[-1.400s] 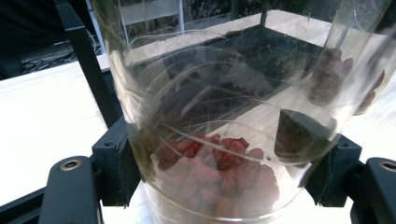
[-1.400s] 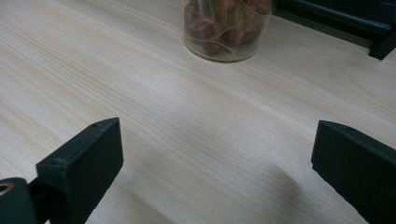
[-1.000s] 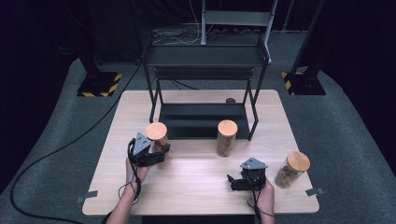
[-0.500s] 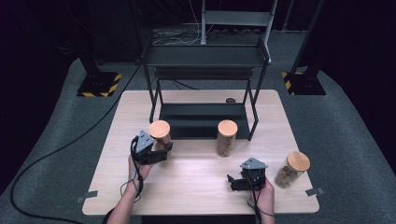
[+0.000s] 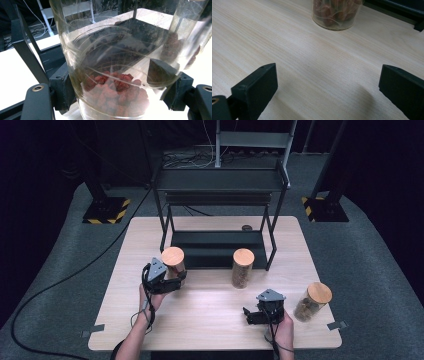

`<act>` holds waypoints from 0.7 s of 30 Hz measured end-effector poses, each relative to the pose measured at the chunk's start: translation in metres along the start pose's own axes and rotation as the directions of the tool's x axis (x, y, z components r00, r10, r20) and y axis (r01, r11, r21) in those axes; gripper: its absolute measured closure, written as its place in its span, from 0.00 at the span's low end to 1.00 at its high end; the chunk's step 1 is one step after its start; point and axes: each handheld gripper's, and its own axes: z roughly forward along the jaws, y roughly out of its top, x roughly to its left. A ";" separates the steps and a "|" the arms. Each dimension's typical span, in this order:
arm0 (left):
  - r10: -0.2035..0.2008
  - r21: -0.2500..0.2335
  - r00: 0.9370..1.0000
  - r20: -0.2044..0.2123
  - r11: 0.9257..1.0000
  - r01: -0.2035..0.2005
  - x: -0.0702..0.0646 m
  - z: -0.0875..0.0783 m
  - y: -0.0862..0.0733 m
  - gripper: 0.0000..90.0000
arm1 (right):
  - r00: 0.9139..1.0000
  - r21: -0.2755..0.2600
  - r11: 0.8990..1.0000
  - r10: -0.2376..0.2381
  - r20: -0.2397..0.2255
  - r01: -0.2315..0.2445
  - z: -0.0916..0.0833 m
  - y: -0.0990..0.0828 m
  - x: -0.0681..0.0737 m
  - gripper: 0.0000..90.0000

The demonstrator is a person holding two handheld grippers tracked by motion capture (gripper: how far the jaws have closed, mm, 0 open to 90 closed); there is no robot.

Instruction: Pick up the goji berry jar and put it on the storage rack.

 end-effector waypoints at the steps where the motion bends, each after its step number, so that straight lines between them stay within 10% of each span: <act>1: 0.000 0.000 1.000 0.001 1.000 0.000 0.000 0.000 0.000 0.28 | 1.000 0.001 1.000 -0.001 -0.001 0.001 0.000 0.000 0.000 0.02; 21: 0.008 0.006 1.000 0.013 1.000 -0.008 0.001 0.010 0.005 0.28 | 1.000 0.020 1.000 -0.019 0.015 0.018 0.002 0.001 0.002 0.02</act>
